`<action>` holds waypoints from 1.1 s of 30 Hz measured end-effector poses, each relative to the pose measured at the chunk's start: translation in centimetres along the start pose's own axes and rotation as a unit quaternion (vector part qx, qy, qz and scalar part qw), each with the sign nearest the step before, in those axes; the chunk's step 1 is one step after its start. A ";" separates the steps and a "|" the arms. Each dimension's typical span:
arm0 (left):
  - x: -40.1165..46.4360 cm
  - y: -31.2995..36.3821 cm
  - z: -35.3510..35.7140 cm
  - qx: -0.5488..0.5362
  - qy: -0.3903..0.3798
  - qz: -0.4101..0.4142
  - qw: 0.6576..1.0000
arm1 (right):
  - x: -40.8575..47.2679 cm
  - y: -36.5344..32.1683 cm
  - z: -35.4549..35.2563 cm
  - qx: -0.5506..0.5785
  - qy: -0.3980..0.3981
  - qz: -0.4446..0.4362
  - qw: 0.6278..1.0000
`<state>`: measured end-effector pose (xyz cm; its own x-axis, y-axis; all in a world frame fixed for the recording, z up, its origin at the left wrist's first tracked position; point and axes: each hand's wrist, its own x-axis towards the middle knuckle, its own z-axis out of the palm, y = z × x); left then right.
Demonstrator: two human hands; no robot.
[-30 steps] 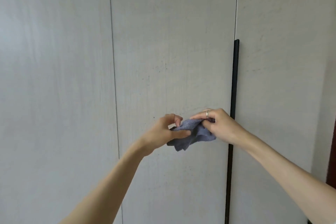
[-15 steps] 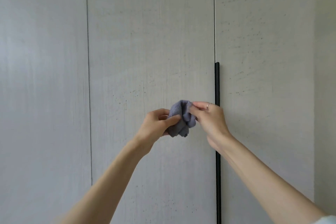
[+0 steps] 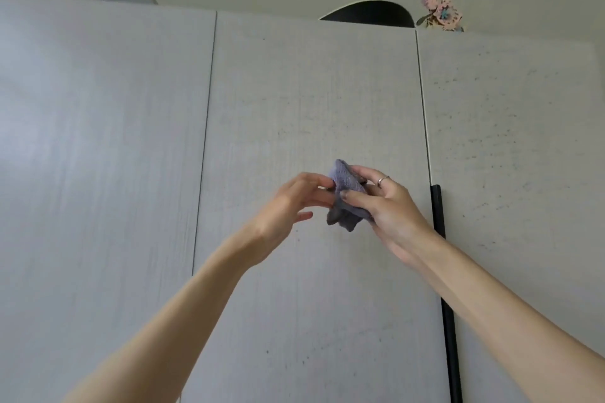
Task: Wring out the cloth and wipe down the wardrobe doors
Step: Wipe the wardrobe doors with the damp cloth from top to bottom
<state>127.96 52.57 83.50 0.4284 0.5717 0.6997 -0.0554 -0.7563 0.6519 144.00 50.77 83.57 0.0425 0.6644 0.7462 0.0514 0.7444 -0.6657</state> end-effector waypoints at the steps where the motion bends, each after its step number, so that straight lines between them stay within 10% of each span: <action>1: 0.6 0.5 -1.2 0.020 0.027 0.016 0.999 | 1.5 -0.4 0.7 -0.045 0.021 -0.028 0.998; 4: 2.2 1.4 -5.2 0.187 0.156 0.069 0.967 | 5.5 -2.2 2.3 -0.257 0.112 -0.171 0.945; 8: 3.4 0.8 -12.7 0.484 0.267 0.102 0.827 | 10.8 -4.8 4.2 -0.456 0.174 -0.435 0.757; 16: 5.0 -0.3 -21.5 0.663 0.220 -0.046 0.715 | 15.2 -2.5 14.2 -0.538 0.081 -0.677 0.496; 20: 5.2 -0.8 -22.1 0.670 0.215 -0.039 0.710 | 19.2 -2.1 15.3 -0.584 0.130 -0.630 0.494; 27: 5.2 -0.7 -22.5 0.672 0.193 -0.035 0.714 | 25.6 -8.6 18.5 -0.608 0.208 -0.411 0.647; 33: 5.2 -0.7 -22.8 0.674 0.190 -0.041 0.713 | 27.1 -8.6 20.6 -0.568 0.183 -0.437 0.673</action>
<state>109.69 63.39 93.35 0.0916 0.4821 0.8713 0.9821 -0.1886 0.0011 124.13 63.72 109.48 -0.2680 -0.2096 0.9403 0.9370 0.1704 0.3050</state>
